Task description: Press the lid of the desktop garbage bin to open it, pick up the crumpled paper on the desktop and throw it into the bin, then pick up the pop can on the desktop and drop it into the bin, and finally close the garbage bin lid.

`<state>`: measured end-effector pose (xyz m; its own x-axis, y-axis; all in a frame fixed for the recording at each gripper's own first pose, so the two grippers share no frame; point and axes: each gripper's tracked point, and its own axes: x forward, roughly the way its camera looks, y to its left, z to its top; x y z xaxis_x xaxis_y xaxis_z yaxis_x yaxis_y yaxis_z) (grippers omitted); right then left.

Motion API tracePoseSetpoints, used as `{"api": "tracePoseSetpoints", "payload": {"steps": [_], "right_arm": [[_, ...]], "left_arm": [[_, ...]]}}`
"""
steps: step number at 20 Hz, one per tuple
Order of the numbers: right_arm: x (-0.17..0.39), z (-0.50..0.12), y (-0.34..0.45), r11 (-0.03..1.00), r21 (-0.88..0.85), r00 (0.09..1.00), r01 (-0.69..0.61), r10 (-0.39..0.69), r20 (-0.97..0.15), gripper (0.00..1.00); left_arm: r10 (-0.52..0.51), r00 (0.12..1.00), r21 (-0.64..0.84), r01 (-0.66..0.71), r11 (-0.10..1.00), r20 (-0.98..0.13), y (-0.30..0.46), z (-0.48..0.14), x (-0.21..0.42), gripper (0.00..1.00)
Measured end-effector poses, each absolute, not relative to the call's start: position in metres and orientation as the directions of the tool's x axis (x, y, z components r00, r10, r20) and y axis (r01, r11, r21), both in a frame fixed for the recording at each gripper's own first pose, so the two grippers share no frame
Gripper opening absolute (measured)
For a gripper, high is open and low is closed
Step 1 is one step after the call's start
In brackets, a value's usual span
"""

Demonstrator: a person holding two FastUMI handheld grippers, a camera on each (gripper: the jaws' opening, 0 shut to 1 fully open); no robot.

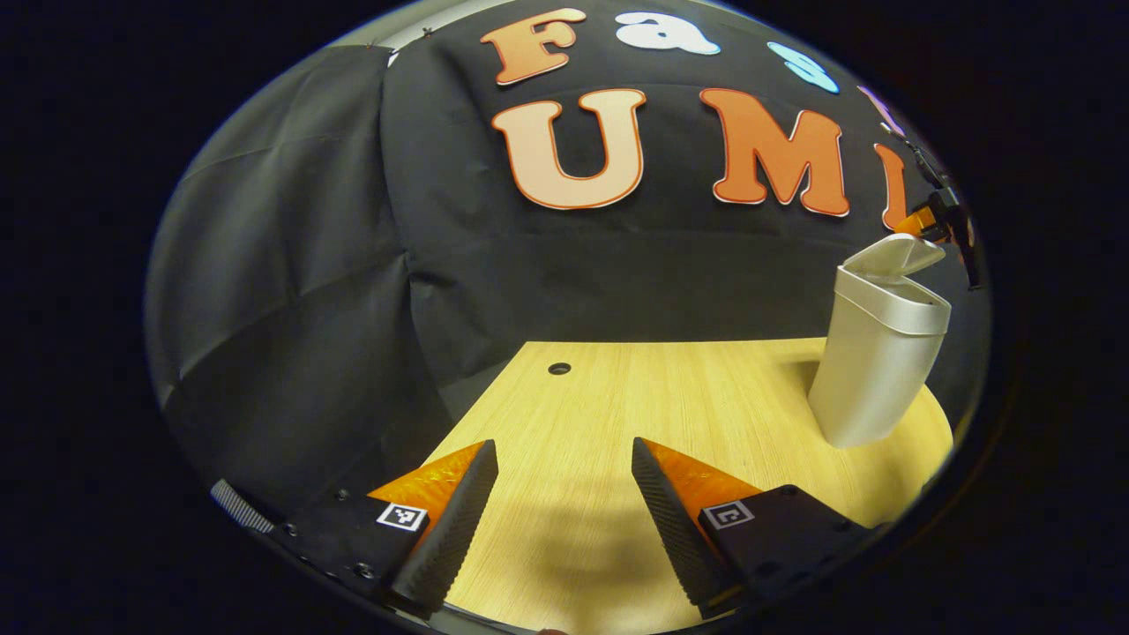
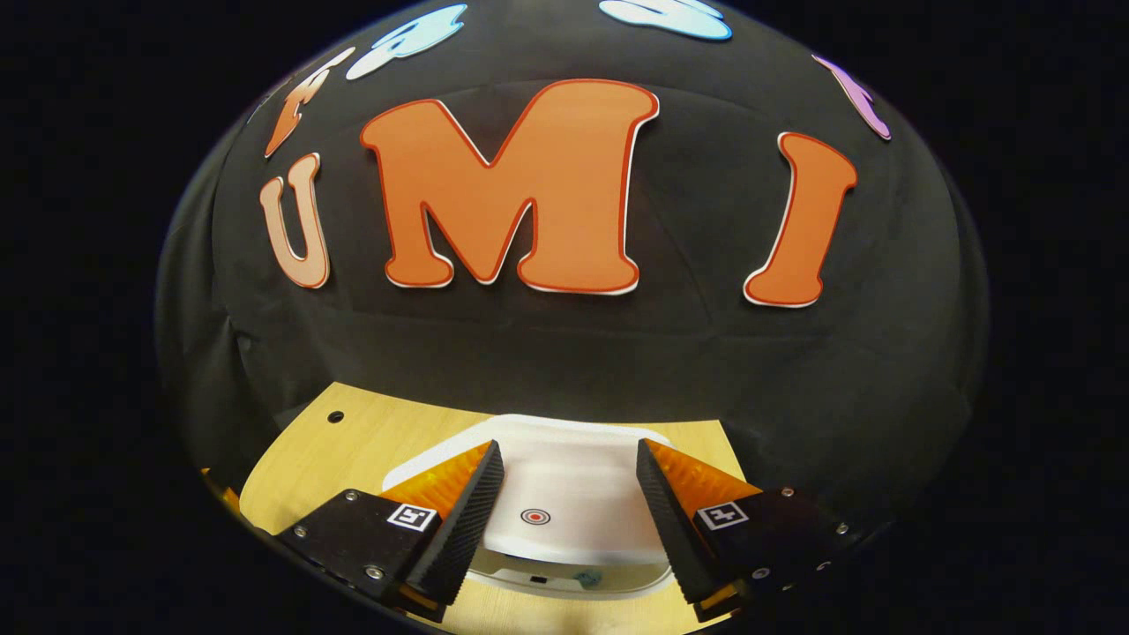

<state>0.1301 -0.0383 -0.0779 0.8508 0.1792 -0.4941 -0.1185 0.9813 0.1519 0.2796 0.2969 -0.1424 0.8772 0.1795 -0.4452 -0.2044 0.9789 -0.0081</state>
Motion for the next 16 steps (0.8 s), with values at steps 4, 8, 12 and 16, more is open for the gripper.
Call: {"api": "tracePoseSetpoints", "payload": {"steps": [4, 8, 12, 16], "right_arm": [[0.114, -0.097, -0.036, 0.978, 0.180, 0.844, -0.108, 0.186, -0.504, 0.92], [0.100, -0.117, -0.030, 0.976, 0.188, 0.833, -0.110, 0.194, -0.518, 0.92], [0.092, -0.127, -0.025, 0.978, 0.170, 0.835, -0.119, 0.191, -0.516, 0.94], [0.092, -0.132, -0.026, 0.975, 0.212, 0.853, -0.070, 0.168, -0.494, 0.96]], "left_arm": [[0.144, 0.885, -0.002, -0.162, 0.987, -0.444, 0.292, -0.142, 0.282, 0.98], [0.117, 0.887, 0.009, -0.127, 0.992, -0.447, 0.288, -0.143, 0.282, 0.98], [0.106, 0.880, 0.010, -0.115, 0.993, -0.462, 0.284, -0.145, 0.280, 0.98], [0.095, 0.876, 0.014, -0.100, 0.995, -0.472, 0.282, -0.146, 0.280, 0.98]]}}
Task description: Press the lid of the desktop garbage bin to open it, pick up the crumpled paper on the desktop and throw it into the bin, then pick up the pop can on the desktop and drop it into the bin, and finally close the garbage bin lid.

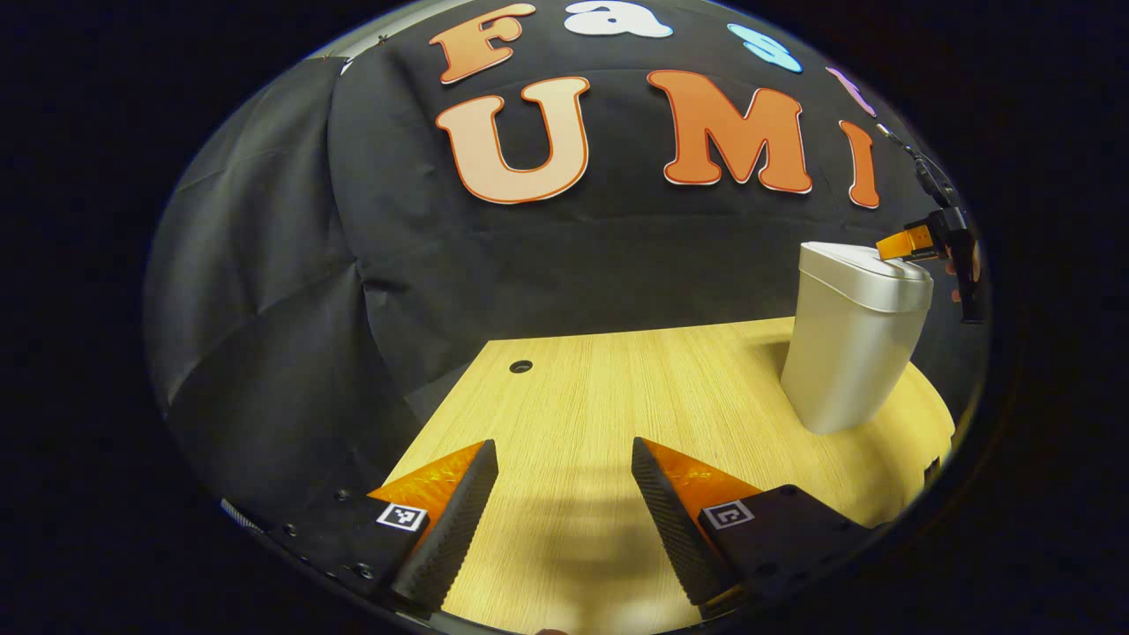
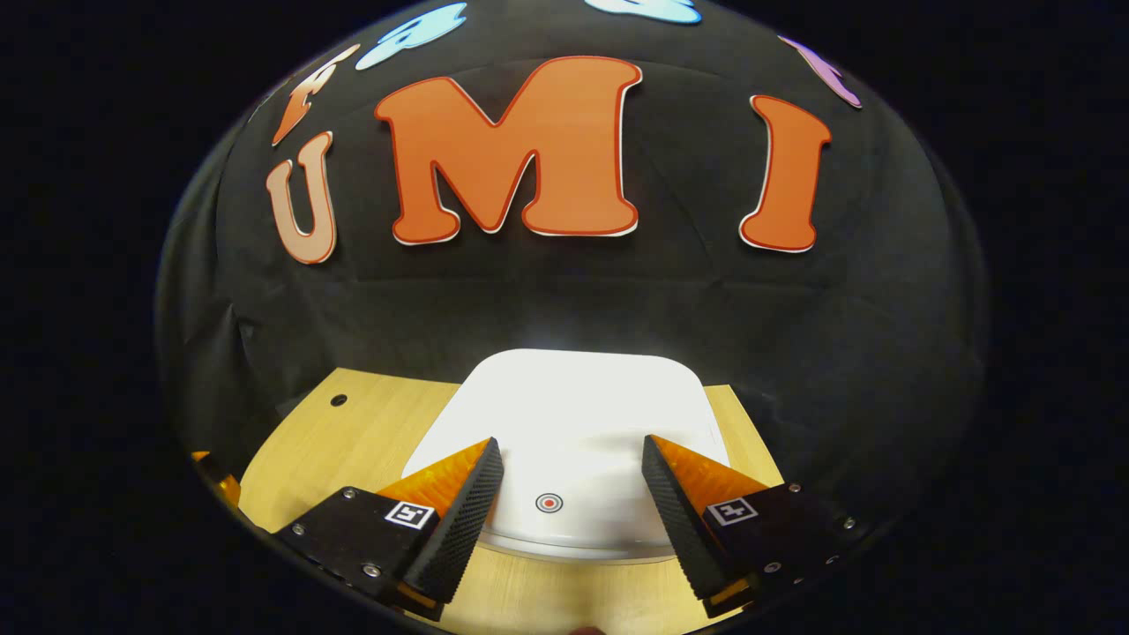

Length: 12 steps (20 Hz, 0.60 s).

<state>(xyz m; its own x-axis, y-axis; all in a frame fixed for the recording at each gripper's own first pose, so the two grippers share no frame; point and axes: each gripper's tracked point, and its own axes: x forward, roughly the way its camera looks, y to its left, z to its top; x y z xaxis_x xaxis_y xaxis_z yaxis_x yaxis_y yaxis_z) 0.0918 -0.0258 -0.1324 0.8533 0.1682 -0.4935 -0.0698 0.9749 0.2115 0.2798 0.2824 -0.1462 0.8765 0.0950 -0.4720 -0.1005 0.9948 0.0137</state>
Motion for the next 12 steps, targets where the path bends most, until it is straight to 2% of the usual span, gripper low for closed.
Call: {"api": "tracePoseSetpoints", "payload": {"steps": [5, 8, 12], "right_arm": [[0.0891, -0.1341, -0.0226, 0.980, 0.184, 0.884, -0.071, 0.147, -0.444, 0.98], [0.0899, -0.1358, -0.0225, 0.977, 0.196, 0.924, -0.083, 0.149, -0.353, 0.98], [0.0892, -0.1357, -0.0228, 0.977, 0.196, 0.928, -0.084, 0.149, -0.343, 0.98]], "left_arm": [[0.075, 0.876, 0.013, -0.078, 0.997, -0.476, 0.2774, -0.1456, 0.2831, 0.97], [0.066, 0.876, 0.032, -0.058, 0.998, -0.477, 0.2789, -0.1479, 0.2826, 0.98], [0.047, 0.877, 0.043, -0.030, 0.999, -0.478, 0.2770, -0.1476, 0.2826, 0.98]]}}
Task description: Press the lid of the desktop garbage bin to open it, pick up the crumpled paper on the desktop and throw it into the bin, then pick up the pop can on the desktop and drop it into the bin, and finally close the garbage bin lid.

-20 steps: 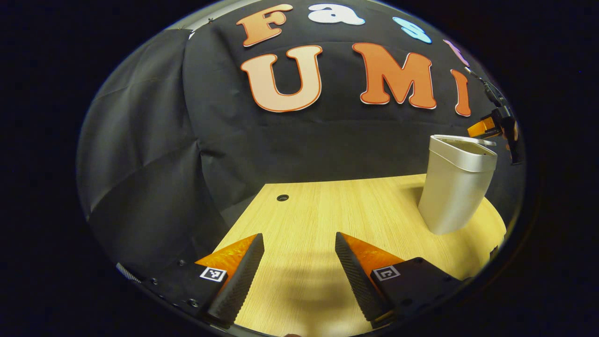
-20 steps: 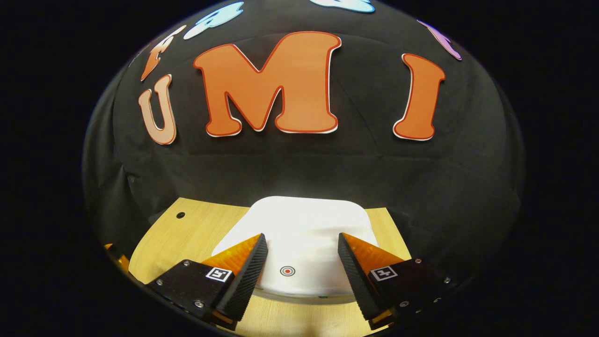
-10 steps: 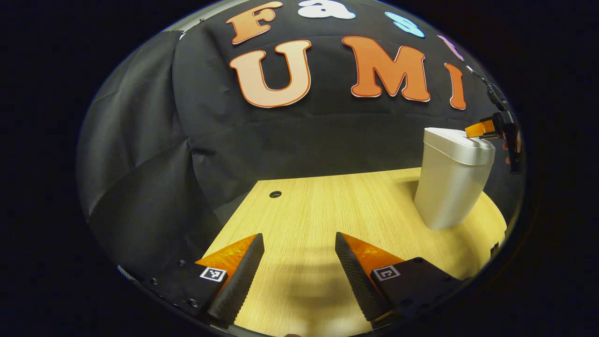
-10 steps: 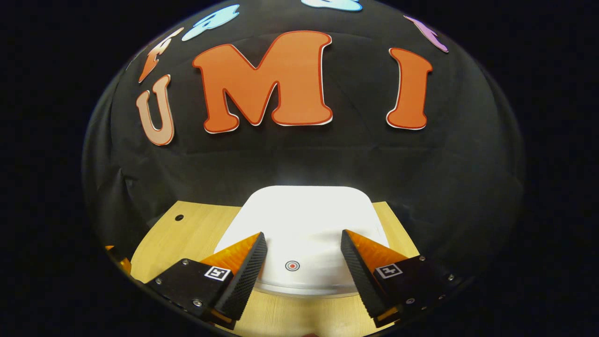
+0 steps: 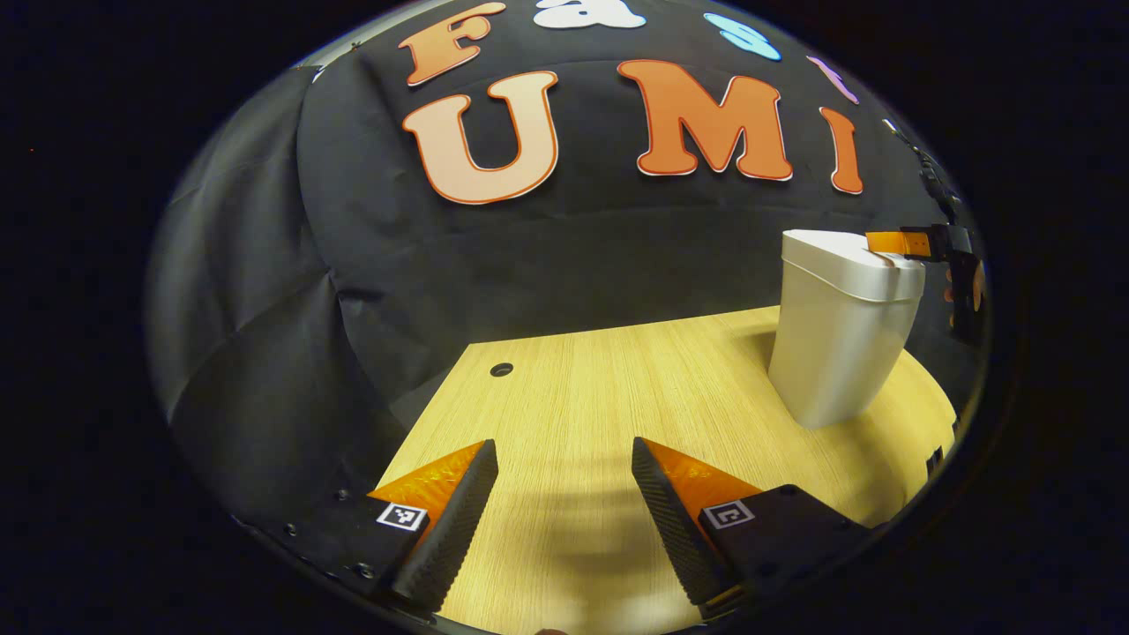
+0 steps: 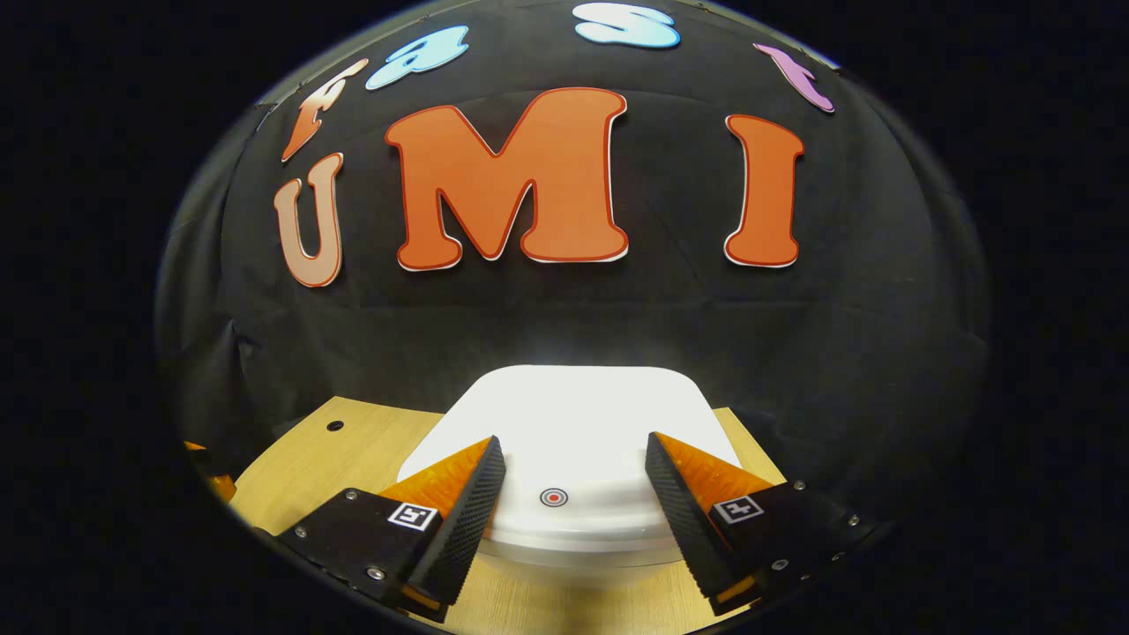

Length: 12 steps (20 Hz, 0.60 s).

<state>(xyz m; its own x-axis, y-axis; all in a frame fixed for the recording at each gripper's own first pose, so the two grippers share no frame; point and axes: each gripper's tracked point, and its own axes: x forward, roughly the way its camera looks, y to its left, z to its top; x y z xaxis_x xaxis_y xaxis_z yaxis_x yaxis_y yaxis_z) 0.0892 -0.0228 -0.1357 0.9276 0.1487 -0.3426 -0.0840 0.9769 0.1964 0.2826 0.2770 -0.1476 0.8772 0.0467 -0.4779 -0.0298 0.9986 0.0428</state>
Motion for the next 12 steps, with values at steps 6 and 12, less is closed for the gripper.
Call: {"api": "tracePoseSetpoints", "payload": {"steps": [6, 12], "right_arm": [[0.089, -0.132, -0.025, 0.978, 0.202, 0.931, -0.055, 0.124, -0.343, 0.98], [0.073, -0.114, -0.016, 0.969, 0.231, 0.940, -0.091, 0.160, -0.302, 0.99]], "left_arm": [[0.038, 0.890, 0.028, -0.028, 0.999, -0.454, 0.276, -0.143, 0.289, 1.00], [0.030, 0.909, 0.010, -0.029, 1.000, -0.415, 0.273, -0.137, 0.298, 1.00]]}}
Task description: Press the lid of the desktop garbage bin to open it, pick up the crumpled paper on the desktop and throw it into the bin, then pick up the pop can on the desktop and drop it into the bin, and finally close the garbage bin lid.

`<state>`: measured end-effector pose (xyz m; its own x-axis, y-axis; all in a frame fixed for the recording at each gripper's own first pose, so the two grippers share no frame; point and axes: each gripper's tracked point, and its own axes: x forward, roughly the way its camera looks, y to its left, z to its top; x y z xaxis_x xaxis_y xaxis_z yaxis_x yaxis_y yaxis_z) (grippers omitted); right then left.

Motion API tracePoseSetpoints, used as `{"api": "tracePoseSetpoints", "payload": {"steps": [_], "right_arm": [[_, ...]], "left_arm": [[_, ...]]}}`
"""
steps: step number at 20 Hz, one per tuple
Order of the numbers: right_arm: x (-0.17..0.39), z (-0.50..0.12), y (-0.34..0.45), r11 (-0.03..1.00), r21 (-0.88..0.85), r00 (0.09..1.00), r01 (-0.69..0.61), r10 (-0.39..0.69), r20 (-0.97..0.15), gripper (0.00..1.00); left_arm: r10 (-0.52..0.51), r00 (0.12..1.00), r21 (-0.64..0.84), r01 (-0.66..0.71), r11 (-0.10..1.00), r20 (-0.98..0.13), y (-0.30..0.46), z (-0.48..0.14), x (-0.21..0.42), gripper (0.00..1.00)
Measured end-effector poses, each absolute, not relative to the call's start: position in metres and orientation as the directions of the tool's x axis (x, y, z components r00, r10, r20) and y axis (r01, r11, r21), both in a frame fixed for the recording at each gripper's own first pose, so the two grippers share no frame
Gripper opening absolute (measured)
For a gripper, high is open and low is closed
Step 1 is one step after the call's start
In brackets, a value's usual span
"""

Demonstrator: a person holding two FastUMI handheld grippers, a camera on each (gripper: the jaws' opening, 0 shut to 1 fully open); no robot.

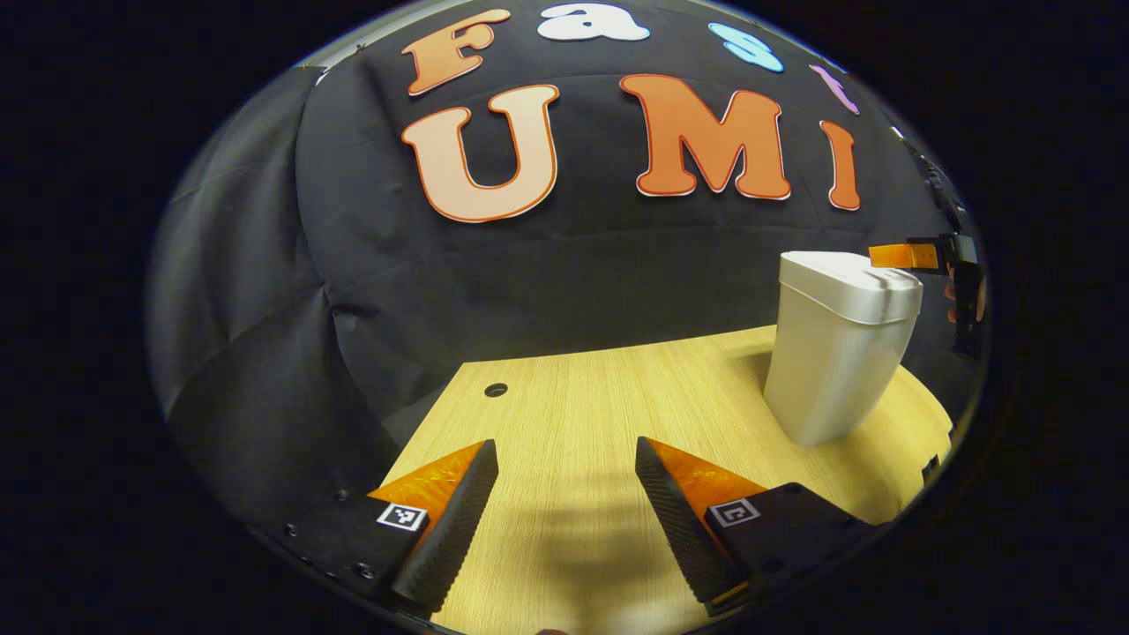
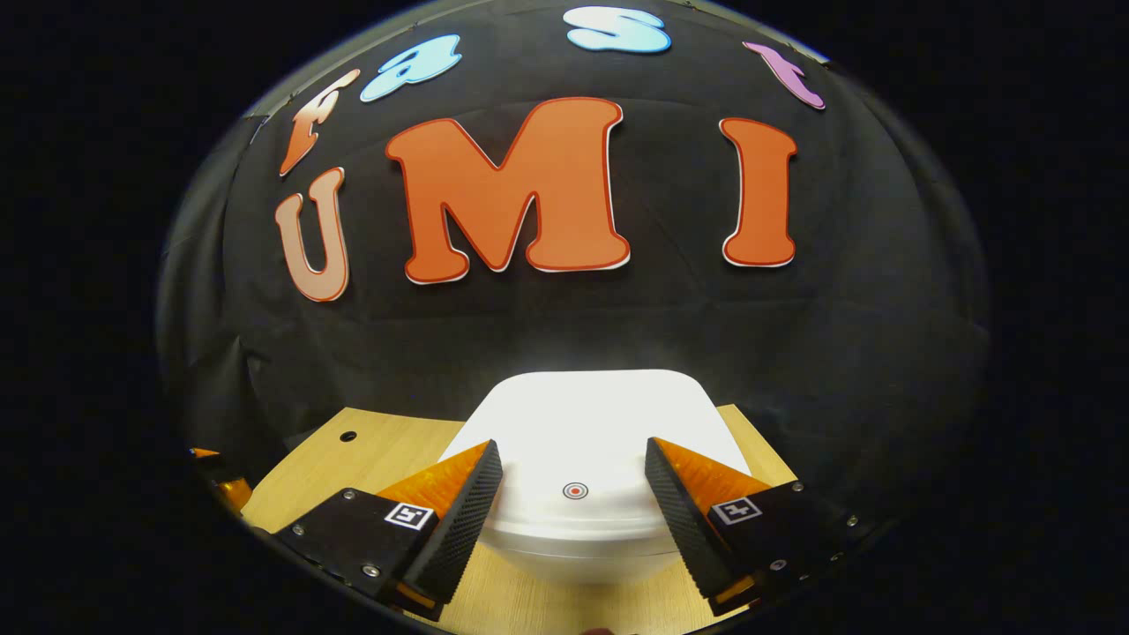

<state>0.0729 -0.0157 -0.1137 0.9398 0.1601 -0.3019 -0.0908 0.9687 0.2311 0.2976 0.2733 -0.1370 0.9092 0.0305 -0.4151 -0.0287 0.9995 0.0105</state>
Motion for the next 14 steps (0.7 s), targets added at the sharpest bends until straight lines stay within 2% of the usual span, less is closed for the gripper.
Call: {"api": "tracePoseSetpoints", "payload": {"steps": [5, 10, 11, 14], "right_arm": [[0.052, -0.099, -0.005, 0.972, 0.199, 0.949, -0.122, 0.173, -0.264, 0.99], [0.019, -0.091, 0.010, 0.972, 0.194, 0.961, -0.135, 0.176, -0.215, 0.99], [0.012, -0.092, 0.014, 0.973, 0.193, 0.963, -0.130, 0.170, -0.211, 0.99], [0.000, -0.098, 0.023, 0.970, 0.210, 0.963, -0.125, 0.170, -0.211, 0.99]], "left_arm": [[-0.008, 0.918, 0.011, 0.013, 1.000, -0.397, 0.268, -0.134, 0.303, 1.00], [-0.017, 0.946, 0.021, 0.025, 0.999, -0.325, 0.265, -0.121, 0.318, 1.00], [-0.026, 0.950, 0.018, 0.033, 0.999, -0.310, 0.262, -0.118, 0.321, 0.97], [-0.032, 0.967, 0.026, 0.040, 0.999, -0.251, 0.260, -0.106, 0.332, 1.00]]}}
